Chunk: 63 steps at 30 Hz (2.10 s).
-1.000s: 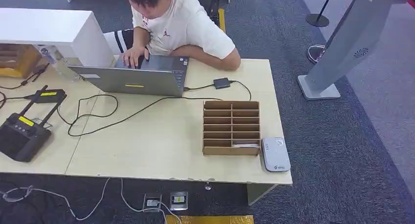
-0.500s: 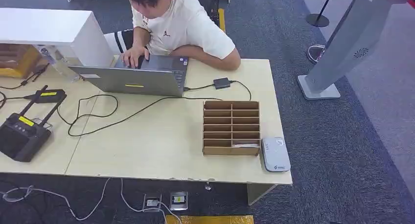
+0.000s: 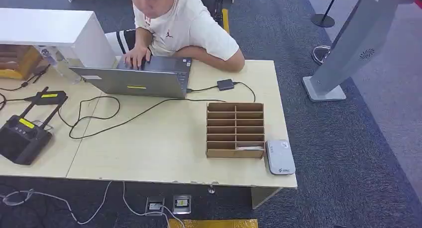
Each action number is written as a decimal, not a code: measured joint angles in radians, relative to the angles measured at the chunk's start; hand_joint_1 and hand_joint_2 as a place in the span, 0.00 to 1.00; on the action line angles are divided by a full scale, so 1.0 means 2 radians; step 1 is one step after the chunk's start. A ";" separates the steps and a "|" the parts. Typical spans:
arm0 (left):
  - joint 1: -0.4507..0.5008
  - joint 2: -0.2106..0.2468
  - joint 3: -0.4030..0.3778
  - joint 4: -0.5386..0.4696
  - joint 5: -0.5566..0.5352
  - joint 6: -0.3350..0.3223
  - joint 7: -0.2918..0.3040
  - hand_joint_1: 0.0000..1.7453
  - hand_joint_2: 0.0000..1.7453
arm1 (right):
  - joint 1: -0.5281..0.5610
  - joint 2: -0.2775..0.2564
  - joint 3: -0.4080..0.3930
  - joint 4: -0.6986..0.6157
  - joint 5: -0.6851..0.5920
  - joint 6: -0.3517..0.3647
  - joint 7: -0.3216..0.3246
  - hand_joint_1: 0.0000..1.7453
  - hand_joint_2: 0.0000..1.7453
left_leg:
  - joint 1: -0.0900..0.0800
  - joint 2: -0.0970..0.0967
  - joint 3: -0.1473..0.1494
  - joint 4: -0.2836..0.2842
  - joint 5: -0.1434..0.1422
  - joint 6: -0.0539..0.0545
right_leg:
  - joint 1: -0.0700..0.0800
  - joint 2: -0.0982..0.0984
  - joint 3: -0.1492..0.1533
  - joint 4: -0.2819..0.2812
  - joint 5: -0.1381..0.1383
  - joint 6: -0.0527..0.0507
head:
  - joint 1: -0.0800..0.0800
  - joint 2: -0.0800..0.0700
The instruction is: Pass the card to the sensor for recognition and then transmit it.
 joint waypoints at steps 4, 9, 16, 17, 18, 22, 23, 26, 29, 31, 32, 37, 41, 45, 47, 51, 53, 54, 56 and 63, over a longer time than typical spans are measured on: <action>0.000 0.000 0.000 0.000 0.000 0.000 0.000 0.00 0.00 | 0.000 0.000 0.002 0.000 0.000 0.000 0.000 0.00 1.00 | 0.000 0.000 0.000 0.000 0.000 0.000 | 0.000 0.000 0.000 0.000 0.000 0.000 | 0.000 0.000; 0.000 0.000 0.000 0.000 0.000 0.000 0.000 0.00 0.00 | 0.000 0.000 0.002 0.000 0.000 0.000 0.000 0.00 1.00 | 0.000 0.000 0.000 0.000 0.000 0.000 | 0.000 0.000 0.000 0.000 0.000 0.000 | 0.000 0.000; 0.000 0.000 0.000 0.000 -0.002 0.000 0.000 0.00 0.00 | 0.000 0.000 0.002 0.000 0.000 -0.001 0.000 0.00 1.00 | 0.000 0.000 0.000 0.000 0.000 0.000 | 0.000 0.000 0.000 0.000 0.000 0.000 | 0.000 0.000; 0.000 0.000 0.000 0.000 -0.002 0.000 0.000 0.00 0.00 | 0.000 0.001 0.002 0.000 0.000 -0.001 0.000 0.00 1.00 | 0.000 0.000 0.000 0.000 0.000 0.000 | 0.000 0.000 0.000 0.000 0.000 0.000 | 0.000 0.000; 0.000 0.000 0.000 0.000 -0.003 0.000 0.000 0.00 0.00 | 0.000 0.001 0.002 0.000 0.000 -0.002 -0.001 0.00 1.00 | 0.000 0.000 0.000 0.000 0.000 0.000 | 0.000 0.000 0.000 0.000 0.000 0.000 | 0.000 0.000; 0.000 0.000 0.000 0.000 -0.003 0.000 0.000 0.00 0.00 | 0.000 0.001 0.002 0.000 0.000 -0.002 -0.003 0.00 1.00 | 0.000 0.000 0.000 0.000 0.000 0.000 | 0.000 0.000 0.000 0.000 0.000 0.000 | 0.000 0.000; 0.000 0.000 0.000 0.000 -0.003 0.000 0.000 0.00 0.00 | 0.000 0.001 0.002 0.000 0.000 -0.002 -0.003 0.00 1.00 | 0.000 0.000 0.000 0.000 0.000 0.000 | 0.000 0.000 0.000 0.000 0.000 0.000 | 0.000 0.000; 0.000 0.000 0.000 0.000 -0.003 0.000 0.000 0.00 0.00 | 0.000 0.001 0.002 0.000 0.000 -0.002 -0.003 0.00 1.00 | 0.000 0.000 0.000 0.000 0.000 0.000 | 0.000 0.000 0.000 0.000 0.000 0.000 | 0.000 0.000; 0.000 0.000 0.000 0.000 -0.003 0.000 0.000 0.00 0.00 | 0.000 0.001 0.002 0.000 0.000 -0.003 -0.003 0.00 1.00 | 0.000 0.000 0.000 0.000 0.000 0.000 | 0.000 0.000 0.000 0.000 0.000 0.000 | 0.000 0.000; 0.000 0.000 -0.001 0.000 -0.003 0.000 0.000 0.00 0.00 | 0.000 0.001 0.003 0.000 0.000 -0.003 -0.004 0.00 1.00 | 0.000 0.000 0.000 0.000 0.000 0.000 | 0.000 0.000 0.000 0.000 0.000 0.000 | 0.000 0.000; 0.000 0.000 -0.001 0.000 -0.003 0.000 0.000 0.00 0.00 | 0.000 0.001 0.003 0.000 0.000 -0.003 -0.004 0.00 1.00 | 0.000 0.000 0.000 0.000 0.000 0.000 | 0.000 0.000 0.000 0.000 0.000 0.000 | 0.000 0.000; 0.000 0.000 -0.007 0.000 -0.002 0.000 0.000 0.00 0.00 | 0.000 0.001 0.010 0.000 0.000 -0.004 -0.005 0.00 1.00 | 0.000 0.000 0.000 0.000 0.000 0.000 | 0.000 0.000 0.000 0.000 0.000 0.000 | 0.000 0.000; -0.001 0.000 -0.008 0.000 -0.002 -0.001 0.000 0.00 0.00 | 0.000 0.001 0.011 0.000 0.000 -0.003 -0.005 0.00 1.00 | 0.000 0.000 0.000 0.000 0.000 0.000 | 0.000 0.000 0.000 0.000 0.000 0.000 | 0.000 0.000; -0.001 0.000 -0.009 0.000 -0.002 -0.001 0.000 0.00 0.00 | 0.000 0.001 0.011 0.000 0.000 -0.003 -0.005 0.00 1.00 | 0.000 0.000 0.000 0.000 0.000 0.000 | 0.000 0.000 0.000 0.000 0.000 0.000 | 0.000 0.000; -0.001 0.000 -0.009 0.000 -0.002 -0.001 0.000 0.00 0.00 | 0.000 0.001 0.011 0.000 0.000 -0.003 -0.005 0.00 1.00 | 0.000 0.000 0.000 0.000 0.000 0.000 | 0.000 0.000 0.000 0.000 0.000 0.000 | 0.000 0.000; -0.001 0.000 -0.009 0.000 -0.002 0.000 0.000 0.00 0.00 | 0.000 0.001 0.012 0.000 0.000 -0.003 -0.005 0.00 1.00 | 0.000 0.000 0.000 0.000 0.000 0.000 | 0.000 0.000 0.000 0.000 0.000 0.000 | 0.000 0.000; -0.001 0.000 -0.009 0.000 -0.002 0.000 0.000 0.00 0.00 | 0.000 0.001 0.012 0.000 0.000 -0.003 -0.005 0.00 1.00 | 0.000 0.000 0.000 0.000 0.000 0.000 | 0.000 0.000 0.000 0.000 0.000 0.000 | 0.000 0.000; -0.001 0.000 -0.009 0.000 -0.002 0.000 0.000 0.00 0.00 | 0.000 0.001 0.012 0.000 0.000 -0.003 -0.005 0.00 1.00 | 0.000 0.000 0.000 0.000 0.000 0.000 | 0.000 0.000 0.000 0.000 0.000 0.000 | 0.000 0.000; -0.001 0.000 -0.009 0.000 -0.001 0.000 0.000 0.00 0.00 | 0.000 0.001 0.012 0.000 0.000 -0.003 -0.005 0.00 1.00 | 0.000 0.000 0.000 0.000 0.000 0.000 | 0.000 0.000 0.000 0.000 0.000 0.000 | 0.000 0.000; -0.001 0.000 -0.009 0.000 -0.002 0.001 0.000 0.00 0.00 | 0.000 0.001 0.012 0.000 0.000 -0.003 -0.004 0.00 1.00 | 0.000 0.000 0.000 0.000 0.000 0.000 | 0.000 0.000 0.000 0.000 0.000 0.000 | 0.000 0.000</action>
